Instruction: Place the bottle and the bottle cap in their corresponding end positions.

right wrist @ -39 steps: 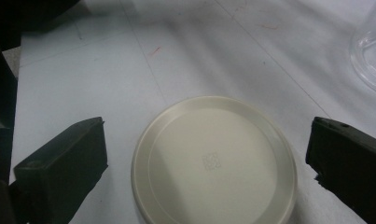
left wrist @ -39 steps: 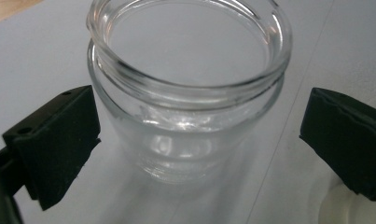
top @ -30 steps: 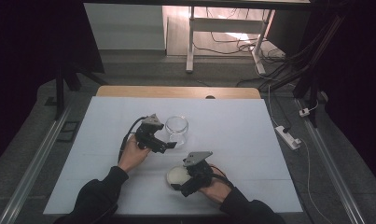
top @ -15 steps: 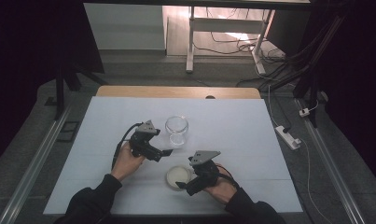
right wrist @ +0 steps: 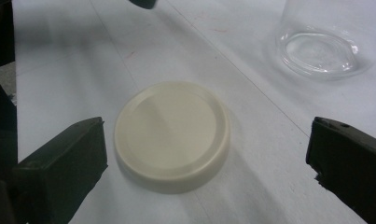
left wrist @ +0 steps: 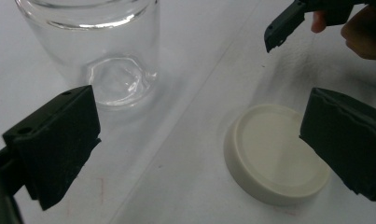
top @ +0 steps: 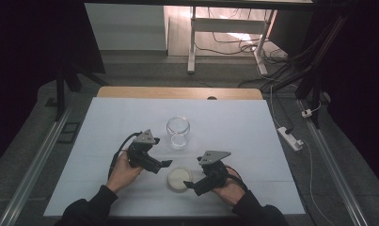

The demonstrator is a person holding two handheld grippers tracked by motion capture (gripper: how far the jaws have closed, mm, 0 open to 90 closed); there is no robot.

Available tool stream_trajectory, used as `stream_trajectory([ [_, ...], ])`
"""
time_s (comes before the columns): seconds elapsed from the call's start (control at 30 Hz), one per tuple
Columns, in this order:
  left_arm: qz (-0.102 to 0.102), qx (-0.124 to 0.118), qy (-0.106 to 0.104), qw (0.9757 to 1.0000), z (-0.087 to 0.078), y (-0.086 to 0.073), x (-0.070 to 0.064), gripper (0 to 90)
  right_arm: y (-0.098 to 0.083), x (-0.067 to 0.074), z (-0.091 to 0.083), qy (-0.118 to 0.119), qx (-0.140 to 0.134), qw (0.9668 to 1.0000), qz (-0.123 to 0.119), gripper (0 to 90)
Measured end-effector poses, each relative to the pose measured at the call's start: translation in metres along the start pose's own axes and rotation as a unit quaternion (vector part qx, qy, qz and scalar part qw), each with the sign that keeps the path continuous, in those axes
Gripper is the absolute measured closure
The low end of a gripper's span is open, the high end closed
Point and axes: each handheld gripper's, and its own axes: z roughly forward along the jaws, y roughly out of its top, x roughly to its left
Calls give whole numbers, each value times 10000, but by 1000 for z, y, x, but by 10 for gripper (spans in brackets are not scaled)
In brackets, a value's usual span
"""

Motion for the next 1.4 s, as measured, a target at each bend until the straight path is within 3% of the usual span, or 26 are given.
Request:
stream_trajectory([
  [0.57, -265, 114, -74, 9996, -23, -26, -13, 0, -9, -1, -17, -284, 31, 9996, -85, 0],
  [1.0, -506, 167, 136, 9985, -51, -54, -23, 0, -25, -9, -42, -612, -58, 9980, 111, 0],
  [1.4, -765, 215, 424, 9959, -77, -83, -30, 0, -41, -12, -64, -913, -15, 9954, 288, 0],
])
